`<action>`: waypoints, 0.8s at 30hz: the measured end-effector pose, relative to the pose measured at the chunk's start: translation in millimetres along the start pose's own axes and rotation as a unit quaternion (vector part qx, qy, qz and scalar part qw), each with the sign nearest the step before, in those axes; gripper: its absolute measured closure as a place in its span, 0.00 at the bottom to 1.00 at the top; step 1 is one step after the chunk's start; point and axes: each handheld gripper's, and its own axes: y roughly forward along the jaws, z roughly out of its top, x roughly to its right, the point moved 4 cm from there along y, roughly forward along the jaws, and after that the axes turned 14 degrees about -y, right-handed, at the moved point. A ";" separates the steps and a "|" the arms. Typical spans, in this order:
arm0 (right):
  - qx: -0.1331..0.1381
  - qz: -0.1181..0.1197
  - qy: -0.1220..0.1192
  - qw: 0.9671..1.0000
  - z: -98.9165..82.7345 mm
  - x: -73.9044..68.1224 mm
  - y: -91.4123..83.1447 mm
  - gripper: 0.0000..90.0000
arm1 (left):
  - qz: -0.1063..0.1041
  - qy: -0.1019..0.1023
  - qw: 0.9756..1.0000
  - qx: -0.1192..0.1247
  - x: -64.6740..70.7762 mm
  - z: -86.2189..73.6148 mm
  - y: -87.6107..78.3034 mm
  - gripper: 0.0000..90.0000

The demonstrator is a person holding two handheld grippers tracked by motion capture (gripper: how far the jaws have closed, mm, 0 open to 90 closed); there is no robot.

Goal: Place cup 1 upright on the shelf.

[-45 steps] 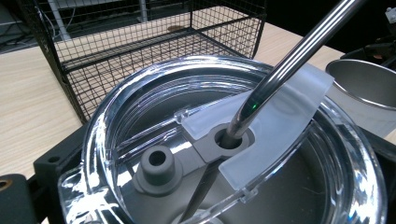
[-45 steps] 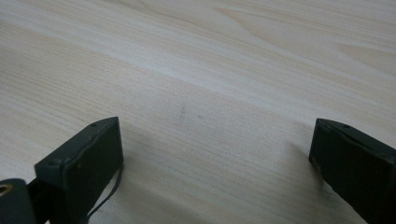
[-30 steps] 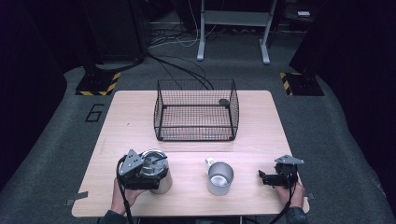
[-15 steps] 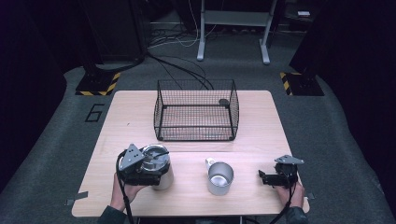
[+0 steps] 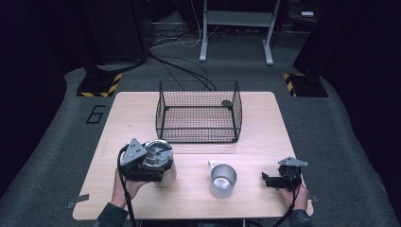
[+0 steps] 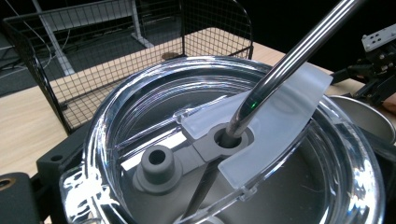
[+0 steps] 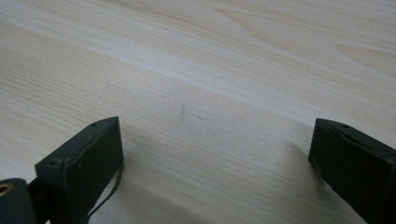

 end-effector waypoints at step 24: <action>-0.001 0.000 0.002 1.000 0.0 -0.4 -0.1 0.03 | -0.024 0.000 1.000 -0.001 2.2 29.7 25.6 0.04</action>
